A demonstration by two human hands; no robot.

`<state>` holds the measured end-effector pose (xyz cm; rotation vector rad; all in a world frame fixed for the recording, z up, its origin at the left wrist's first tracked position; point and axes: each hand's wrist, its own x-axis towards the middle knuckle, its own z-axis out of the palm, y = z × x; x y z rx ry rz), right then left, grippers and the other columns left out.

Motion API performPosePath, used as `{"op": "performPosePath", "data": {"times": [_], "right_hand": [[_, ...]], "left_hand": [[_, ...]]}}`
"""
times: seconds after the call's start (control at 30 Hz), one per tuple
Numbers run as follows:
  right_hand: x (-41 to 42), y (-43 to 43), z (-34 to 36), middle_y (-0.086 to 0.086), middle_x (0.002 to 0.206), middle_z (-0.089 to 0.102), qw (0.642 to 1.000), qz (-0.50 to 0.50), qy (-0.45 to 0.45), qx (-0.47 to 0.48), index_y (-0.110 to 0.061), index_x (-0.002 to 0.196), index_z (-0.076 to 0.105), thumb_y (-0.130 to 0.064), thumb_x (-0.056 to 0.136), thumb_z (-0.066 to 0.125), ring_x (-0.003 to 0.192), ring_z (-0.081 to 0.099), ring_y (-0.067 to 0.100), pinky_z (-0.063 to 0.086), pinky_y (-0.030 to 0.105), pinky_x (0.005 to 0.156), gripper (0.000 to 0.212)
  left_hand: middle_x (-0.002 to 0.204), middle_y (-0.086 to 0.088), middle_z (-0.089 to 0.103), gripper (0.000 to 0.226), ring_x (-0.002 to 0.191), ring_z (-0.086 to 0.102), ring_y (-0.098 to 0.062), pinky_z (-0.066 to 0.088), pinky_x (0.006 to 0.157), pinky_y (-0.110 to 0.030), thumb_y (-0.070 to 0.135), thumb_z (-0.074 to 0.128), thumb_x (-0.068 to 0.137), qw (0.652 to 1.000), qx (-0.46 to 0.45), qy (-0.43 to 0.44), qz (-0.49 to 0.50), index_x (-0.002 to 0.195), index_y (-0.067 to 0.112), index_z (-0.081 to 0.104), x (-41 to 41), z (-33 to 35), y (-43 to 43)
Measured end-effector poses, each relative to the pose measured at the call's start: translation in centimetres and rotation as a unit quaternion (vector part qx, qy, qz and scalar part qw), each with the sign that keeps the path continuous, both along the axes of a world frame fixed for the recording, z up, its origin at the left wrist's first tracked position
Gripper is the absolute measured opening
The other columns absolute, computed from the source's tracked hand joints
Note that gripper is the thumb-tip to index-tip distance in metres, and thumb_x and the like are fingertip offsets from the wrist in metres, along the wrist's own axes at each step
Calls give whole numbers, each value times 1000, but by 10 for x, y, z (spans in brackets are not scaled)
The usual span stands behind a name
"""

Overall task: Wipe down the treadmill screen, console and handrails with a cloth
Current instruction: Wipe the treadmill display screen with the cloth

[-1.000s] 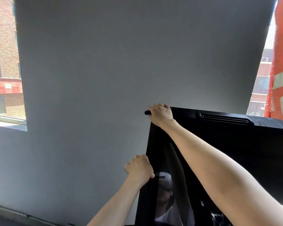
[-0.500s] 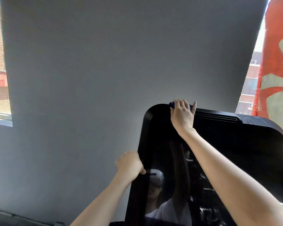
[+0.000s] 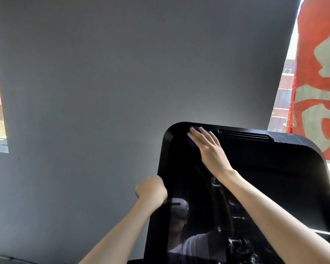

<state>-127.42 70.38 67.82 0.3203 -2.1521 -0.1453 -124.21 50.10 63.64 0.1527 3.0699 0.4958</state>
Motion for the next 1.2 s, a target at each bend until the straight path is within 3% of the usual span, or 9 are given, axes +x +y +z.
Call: {"op": "performPosePath", "data": {"times": [0.13,0.23,0.33,0.4,0.5,0.7,0.83,0.97,1.2], "right_hand": [[-3,-7,43,-1,127,54,995,-52,1,-83,-18,124,53,7,85,47,120,47,23,35,32,98,46],[-8,-17,62,1,122,54,989,-83,-22,-120,-16,116,54,10,84,44,112,47,26,36,35,91,42],[-8,-6,66,1,122,55,986,-109,7,-123,-15,115,56,10,83,45,115,45,26,32,35,97,42],[-6,9,60,-1,125,55,988,-125,-29,-88,-19,118,56,0,89,45,120,44,24,27,34,103,37],[-6,28,56,-6,127,55,989,-95,-59,-98,-23,119,56,-10,93,42,122,44,21,24,32,106,32],[15,82,65,5,126,56,966,-179,-47,-180,-19,122,57,-9,93,39,116,47,29,29,37,104,35],[34,122,67,5,131,52,952,-219,-76,-199,-20,127,53,-6,92,39,119,43,30,28,36,102,40],[23,119,70,2,132,51,942,-229,-72,-235,-22,125,53,-5,90,38,121,41,29,23,36,106,42],[40,142,58,-1,124,59,979,-75,-55,-181,-22,121,58,-4,92,46,114,51,27,37,39,100,36]], "left_hand": [[65,2,54,21,92,67,-19,42,72,-28,23,70,81,1000,2,10,-10,99,16,61,-2,0,-1],[96,-2,63,25,102,62,-23,46,81,-32,20,67,82,1000,-20,14,-18,106,15,60,-1,1,-1],[118,-4,60,37,111,57,-27,46,95,-41,27,68,83,996,-77,-31,-24,117,16,56,-1,9,0],[123,-5,58,39,115,55,-30,42,99,-46,28,64,86,991,-126,-42,-31,121,17,54,-1,16,2],[123,-10,58,34,114,55,-32,38,102,-51,11,53,87,984,-167,40,-38,121,11,56,6,35,13],[132,-12,39,39,119,43,-26,40,95,-37,12,52,90,963,15,233,-134,127,5,42,8,72,56],[147,-7,36,50,132,39,-22,32,107,-30,2,43,90,917,121,287,-249,140,6,38,2,81,85],[158,-9,14,65,146,13,-17,10,118,-24,-10,35,87,897,119,266,-333,148,3,20,4,90,114],[159,-11,7,65,147,9,-20,8,120,-30,0,39,91,902,29,259,-345,150,4,12,-2,97,152]]}}
